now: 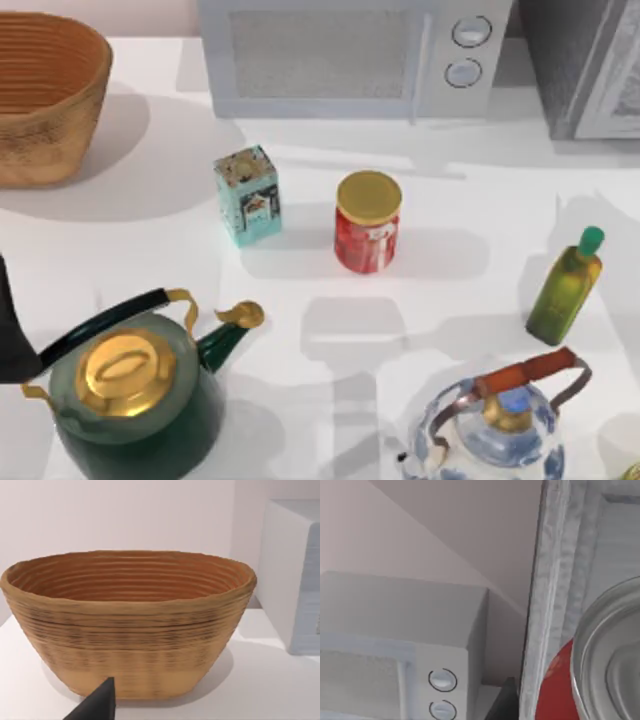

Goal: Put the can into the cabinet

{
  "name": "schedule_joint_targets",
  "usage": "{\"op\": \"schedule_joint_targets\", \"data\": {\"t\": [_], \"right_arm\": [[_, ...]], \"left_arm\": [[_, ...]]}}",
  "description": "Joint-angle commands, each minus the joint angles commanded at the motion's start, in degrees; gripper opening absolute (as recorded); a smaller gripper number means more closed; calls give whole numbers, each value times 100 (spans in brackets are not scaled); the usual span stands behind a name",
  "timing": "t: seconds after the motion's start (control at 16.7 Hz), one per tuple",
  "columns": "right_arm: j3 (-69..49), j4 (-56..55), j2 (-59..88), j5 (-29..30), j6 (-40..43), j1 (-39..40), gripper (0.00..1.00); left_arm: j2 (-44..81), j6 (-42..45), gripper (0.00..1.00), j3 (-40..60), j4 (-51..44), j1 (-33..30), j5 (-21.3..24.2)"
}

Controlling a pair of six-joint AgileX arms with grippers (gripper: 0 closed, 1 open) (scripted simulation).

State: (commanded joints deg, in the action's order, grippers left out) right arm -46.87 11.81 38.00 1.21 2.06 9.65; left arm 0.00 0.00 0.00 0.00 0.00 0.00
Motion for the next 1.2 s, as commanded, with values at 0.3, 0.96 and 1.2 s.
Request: {"op": "schedule_joint_targets", "data": {"t": [0.3,0.96,1.2], "right_arm": [[-3127,794,2218,427,-41,173,0],[-5317,1229,3815,1001,-306,91,0],[-5373,1255,3871,972,-299,107,0]], "left_arm": [[0,0,100,0,0,0,0],[0,0,100,0,0,0,0],[0,0,100,0,0,0,0]]}}
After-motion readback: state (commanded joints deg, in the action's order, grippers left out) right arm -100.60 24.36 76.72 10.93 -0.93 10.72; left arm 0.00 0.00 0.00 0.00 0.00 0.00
